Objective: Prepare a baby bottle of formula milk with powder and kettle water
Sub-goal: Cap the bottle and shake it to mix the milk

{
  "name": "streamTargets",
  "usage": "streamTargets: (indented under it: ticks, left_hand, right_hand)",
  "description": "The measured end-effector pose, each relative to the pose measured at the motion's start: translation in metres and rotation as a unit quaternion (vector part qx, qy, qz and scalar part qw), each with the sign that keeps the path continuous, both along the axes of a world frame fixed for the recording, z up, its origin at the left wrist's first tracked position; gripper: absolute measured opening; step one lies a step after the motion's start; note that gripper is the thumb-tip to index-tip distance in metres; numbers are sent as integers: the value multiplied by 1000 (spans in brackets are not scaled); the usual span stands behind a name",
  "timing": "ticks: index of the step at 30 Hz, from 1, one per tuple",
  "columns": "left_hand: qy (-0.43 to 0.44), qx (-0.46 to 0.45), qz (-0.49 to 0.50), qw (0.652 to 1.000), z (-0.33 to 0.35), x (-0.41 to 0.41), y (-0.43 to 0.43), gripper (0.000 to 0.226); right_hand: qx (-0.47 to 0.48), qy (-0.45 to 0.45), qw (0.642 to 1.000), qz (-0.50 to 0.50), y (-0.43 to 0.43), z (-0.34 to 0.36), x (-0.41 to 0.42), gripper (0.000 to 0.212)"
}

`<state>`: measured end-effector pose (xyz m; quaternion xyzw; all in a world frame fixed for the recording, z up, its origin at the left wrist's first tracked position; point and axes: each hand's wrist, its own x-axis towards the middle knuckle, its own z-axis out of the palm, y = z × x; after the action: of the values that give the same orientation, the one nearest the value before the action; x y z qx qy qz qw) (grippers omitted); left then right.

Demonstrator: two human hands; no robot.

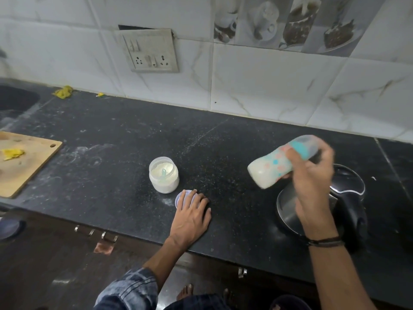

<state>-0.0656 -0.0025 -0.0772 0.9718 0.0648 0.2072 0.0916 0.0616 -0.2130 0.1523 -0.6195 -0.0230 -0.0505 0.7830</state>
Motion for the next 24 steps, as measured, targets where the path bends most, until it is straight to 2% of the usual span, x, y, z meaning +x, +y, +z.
streamTargets:
  ticks: [2,6,10,14,18,22,24]
  left_hand:
    - [3,0,2,1000,-1,0,0,29]
    - [-6,-5,-5,1000,-2,1,1,27]
    - [3,-5,1,1000,-2,1,0,27]
    - [-1,-2,-4,1000,-1,-1,1,29]
    - [9,0,3,1000,2,0,-1,29]
    - [5,4,-5,1000,1,0,1,28]
    - [2,0,-3,1000,1,1,1,28]
  right_hand:
    - [14,-1,999,-37,-2,1,4,56]
    - [-56,-2,998,39,0,-3,-2,51]
    - [27,-8,997,-66,-3,9,3,57]
    - [-45,5,999,24,-2,2,0,49]
    - [28,5,997,-68,-8,4,6,52]
    - [-52,5,998,27,-5,-3,2,51]
    - [-15,1,1000,8,-4,-2,0,52]
